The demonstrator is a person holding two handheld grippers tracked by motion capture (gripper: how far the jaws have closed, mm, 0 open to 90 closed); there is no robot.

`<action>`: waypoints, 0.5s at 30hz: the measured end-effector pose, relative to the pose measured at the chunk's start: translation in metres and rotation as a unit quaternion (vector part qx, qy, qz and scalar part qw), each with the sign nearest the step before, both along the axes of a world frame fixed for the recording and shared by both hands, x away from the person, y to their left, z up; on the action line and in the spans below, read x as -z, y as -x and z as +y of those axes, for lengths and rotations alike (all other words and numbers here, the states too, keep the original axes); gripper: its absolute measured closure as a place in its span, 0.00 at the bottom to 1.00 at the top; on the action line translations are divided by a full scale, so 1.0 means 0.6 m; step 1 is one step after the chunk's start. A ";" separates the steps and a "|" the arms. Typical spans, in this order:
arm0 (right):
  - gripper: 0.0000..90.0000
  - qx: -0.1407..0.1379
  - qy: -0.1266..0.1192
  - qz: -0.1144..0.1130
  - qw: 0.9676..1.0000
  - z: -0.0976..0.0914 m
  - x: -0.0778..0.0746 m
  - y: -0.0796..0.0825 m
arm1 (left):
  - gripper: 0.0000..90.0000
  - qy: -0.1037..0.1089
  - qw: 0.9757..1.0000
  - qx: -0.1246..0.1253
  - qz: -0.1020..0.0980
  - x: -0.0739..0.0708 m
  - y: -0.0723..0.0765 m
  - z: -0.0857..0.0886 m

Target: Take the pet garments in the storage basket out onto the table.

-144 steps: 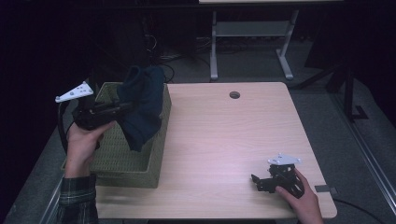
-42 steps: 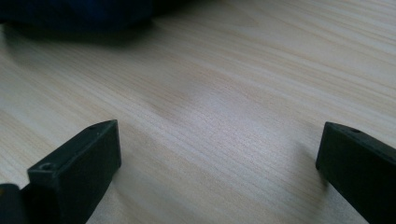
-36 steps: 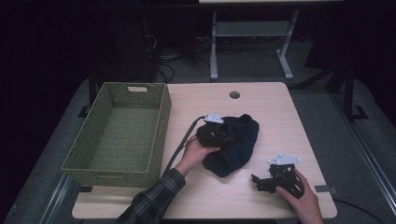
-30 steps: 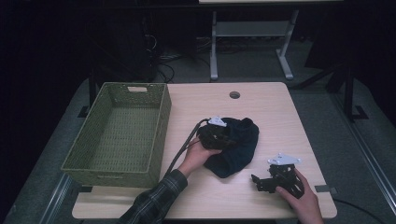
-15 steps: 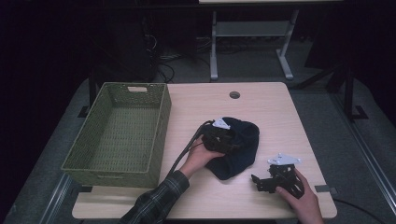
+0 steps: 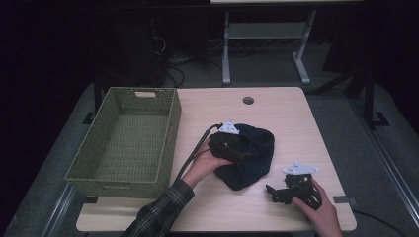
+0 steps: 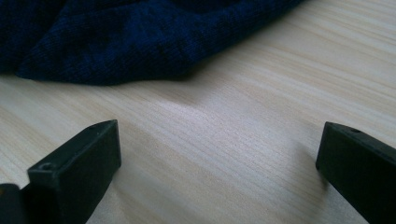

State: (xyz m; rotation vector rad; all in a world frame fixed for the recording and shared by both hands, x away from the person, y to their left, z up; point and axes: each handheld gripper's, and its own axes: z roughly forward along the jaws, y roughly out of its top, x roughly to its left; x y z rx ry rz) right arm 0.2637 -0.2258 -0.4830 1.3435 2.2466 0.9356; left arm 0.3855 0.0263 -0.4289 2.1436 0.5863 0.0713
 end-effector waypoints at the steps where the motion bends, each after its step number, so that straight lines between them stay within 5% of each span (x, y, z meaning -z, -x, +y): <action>1: 0.00 0.000 0.000 0.000 1.000 0.000 0.000 0.000 | 0.21 -0.002 1.000 0.000 -0.002 -0.002 0.001 0.002; 15: 0.00 -0.001 0.001 0.000 1.000 0.000 0.000 0.000 | 0.17 -0.009 1.000 -0.017 -0.016 -0.016 0.033 0.048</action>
